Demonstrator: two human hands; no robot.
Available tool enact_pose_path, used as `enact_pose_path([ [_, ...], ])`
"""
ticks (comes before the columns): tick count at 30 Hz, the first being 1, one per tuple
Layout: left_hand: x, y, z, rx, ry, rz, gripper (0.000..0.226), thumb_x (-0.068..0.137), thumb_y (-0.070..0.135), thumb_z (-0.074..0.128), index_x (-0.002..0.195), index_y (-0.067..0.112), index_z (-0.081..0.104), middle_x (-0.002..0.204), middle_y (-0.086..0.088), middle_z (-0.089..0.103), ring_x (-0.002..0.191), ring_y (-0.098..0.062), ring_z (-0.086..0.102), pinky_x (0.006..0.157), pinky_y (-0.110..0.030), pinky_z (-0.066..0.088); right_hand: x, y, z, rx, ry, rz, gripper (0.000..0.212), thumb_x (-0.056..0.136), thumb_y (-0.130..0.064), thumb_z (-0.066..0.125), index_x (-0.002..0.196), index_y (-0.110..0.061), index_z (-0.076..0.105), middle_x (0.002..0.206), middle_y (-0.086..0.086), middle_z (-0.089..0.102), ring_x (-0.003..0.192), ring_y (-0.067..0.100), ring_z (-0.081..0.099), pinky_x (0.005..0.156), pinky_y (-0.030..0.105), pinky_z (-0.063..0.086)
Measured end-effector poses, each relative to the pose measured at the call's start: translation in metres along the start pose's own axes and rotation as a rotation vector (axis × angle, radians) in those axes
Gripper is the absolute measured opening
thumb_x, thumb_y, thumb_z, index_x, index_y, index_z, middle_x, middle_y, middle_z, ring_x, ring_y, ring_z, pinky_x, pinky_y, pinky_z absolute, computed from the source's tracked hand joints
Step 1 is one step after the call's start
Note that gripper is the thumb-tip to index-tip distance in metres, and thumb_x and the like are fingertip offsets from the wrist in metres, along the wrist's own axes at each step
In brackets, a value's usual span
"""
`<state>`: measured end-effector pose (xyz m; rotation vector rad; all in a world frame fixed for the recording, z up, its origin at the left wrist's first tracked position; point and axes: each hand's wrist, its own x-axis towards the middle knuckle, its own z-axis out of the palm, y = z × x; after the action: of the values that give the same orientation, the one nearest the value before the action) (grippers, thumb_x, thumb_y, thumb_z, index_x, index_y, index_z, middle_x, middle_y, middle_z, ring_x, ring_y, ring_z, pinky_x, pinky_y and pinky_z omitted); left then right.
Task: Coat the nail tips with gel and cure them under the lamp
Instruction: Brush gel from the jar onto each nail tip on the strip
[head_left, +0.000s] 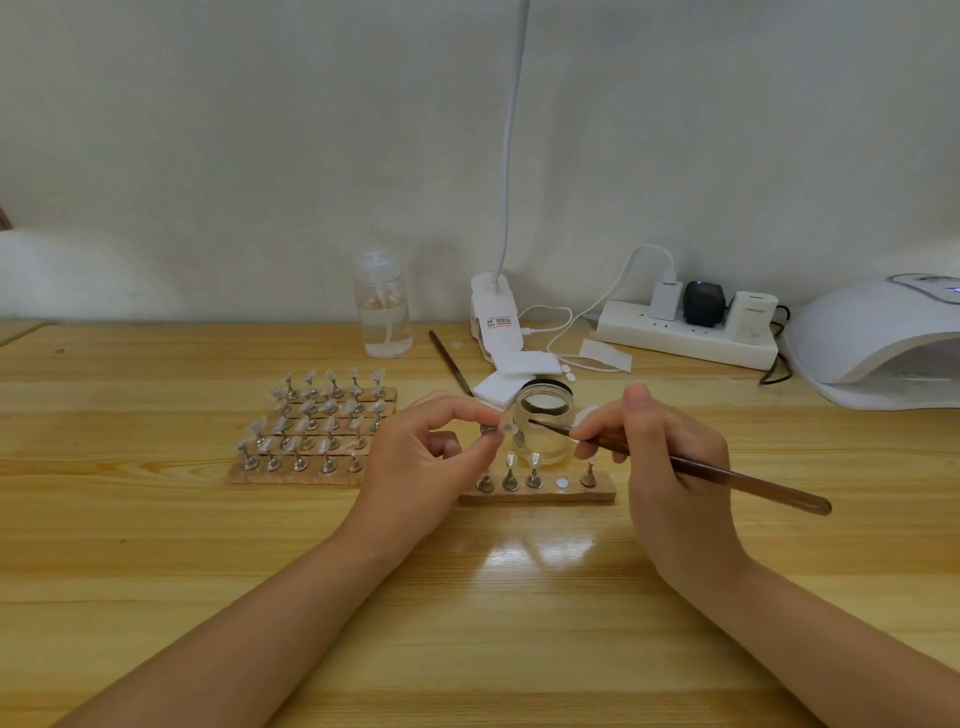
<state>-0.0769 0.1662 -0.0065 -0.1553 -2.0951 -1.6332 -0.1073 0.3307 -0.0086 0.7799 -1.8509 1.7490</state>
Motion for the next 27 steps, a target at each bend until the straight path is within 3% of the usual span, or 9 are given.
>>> enact_pose_path([
  [3,-0.0004,0.0003,0.0003,-0.003,-0.007,-0.007,0.021,0.075,0.010,0.071,0.068,0.030,0.068,0.081,0.012,0.067,0.041,-0.002,0.041,0.041,-0.011,0.035,-0.0003,-0.0014,0.0019,-0.004,-0.017,-0.008,0.040,0.089,-0.036,0.035,0.067,-0.022,0.064,0.060,-0.003,0.063,0.063,0.006,0.061,0.061,0.009,0.041],
  [8,-0.0015,0.0001,0.0000,0.018,-0.021,-0.038,0.011,0.075,0.014,0.072,0.071,0.021,0.066,0.054,0.013,0.060,0.037,-0.001,0.039,0.040,-0.009,0.031,-0.0009,-0.0030,0.0043,-0.002,-0.029,-0.014,0.041,0.090,-0.034,0.035,0.068,-0.019,0.065,0.061,-0.004,0.063,0.064,0.006,0.061,0.062,0.008,0.040],
  [14,-0.0008,0.0001,0.0004,-0.003,-0.017,-0.035,0.012,0.074,0.009,0.072,0.069,0.018,0.067,0.072,0.011,0.066,0.037,-0.001,0.038,0.041,-0.010,0.032,-0.0013,-0.0042,0.0068,-0.074,-0.057,-0.085,0.037,0.091,-0.030,0.034,0.073,-0.018,0.064,0.068,-0.008,0.062,0.069,0.004,0.061,0.066,0.015,0.046],
  [18,-0.0004,-0.0004,0.0006,0.010,-0.019,-0.048,0.012,0.074,0.009,0.073,0.069,0.018,0.066,0.061,0.013,0.063,0.037,-0.001,0.038,0.040,-0.009,0.031,-0.0020,-0.0038,0.0080,-0.118,-0.086,-0.097,0.036,0.091,-0.028,0.035,0.075,-0.016,0.065,0.070,-0.011,0.061,0.071,0.002,0.060,0.063,0.011,0.043],
  [23,0.0008,-0.0027,0.0007,0.026,0.007,-0.061,0.018,0.071,0.011,0.075,0.065,0.025,0.066,0.076,-0.008,0.066,0.039,-0.003,0.039,0.040,-0.010,0.033,-0.0024,-0.0039,0.0072,-0.125,-0.092,-0.124,0.035,0.092,-0.027,0.035,0.073,-0.018,0.063,0.066,-0.007,0.062,0.067,0.000,0.058,0.063,0.010,0.041],
  [27,0.0013,-0.0032,0.0007,0.032,0.004,-0.061,0.018,0.071,0.007,0.074,0.067,0.023,0.067,0.081,-0.022,0.064,0.039,-0.004,0.040,0.040,-0.010,0.033,-0.0032,-0.0041,0.0062,-0.089,-0.101,-0.107,0.037,0.091,-0.029,0.035,0.068,-0.020,0.063,0.062,-0.004,0.062,0.065,0.007,0.060,0.064,0.023,0.048],
])
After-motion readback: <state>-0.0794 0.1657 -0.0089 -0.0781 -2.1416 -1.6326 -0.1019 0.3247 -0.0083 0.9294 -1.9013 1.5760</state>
